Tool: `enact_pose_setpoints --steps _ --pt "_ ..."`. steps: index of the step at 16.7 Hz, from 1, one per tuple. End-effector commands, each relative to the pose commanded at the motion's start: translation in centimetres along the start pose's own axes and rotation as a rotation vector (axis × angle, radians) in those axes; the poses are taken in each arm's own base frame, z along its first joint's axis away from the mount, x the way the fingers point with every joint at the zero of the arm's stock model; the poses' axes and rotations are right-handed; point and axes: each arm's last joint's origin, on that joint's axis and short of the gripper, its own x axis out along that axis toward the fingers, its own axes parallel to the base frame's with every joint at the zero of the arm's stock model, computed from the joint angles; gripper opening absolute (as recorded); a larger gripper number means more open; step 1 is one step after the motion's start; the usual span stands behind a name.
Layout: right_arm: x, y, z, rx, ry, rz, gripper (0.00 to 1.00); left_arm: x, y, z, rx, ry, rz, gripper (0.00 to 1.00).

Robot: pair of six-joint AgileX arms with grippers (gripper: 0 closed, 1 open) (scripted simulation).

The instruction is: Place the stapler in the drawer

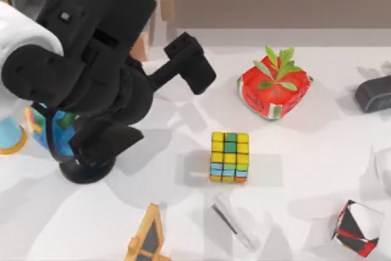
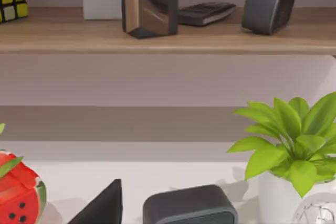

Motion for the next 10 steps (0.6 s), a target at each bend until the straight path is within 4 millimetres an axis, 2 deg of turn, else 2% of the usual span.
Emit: enact_pose_setpoints --steps 3,5,8,10 --pt "0.0 0.0 0.0 0.0 0.0 0.0 1.0 5.0 -3.7 -2.4 -0.101 0.113 0.186 1.0" --pt "0.0 0.0 0.0 0.0 0.0 0.0 1.0 8.3 -5.2 -4.5 -0.15 0.151 0.314 1.0" --pt "0.0 0.0 0.0 0.0 0.0 0.0 1.0 12.4 -5.8 -7.4 -0.198 0.165 0.484 1.0" --pt "0.0 0.0 0.0 0.0 0.0 0.0 1.0 14.0 -5.7 -8.7 -0.215 0.161 0.56 1.0"
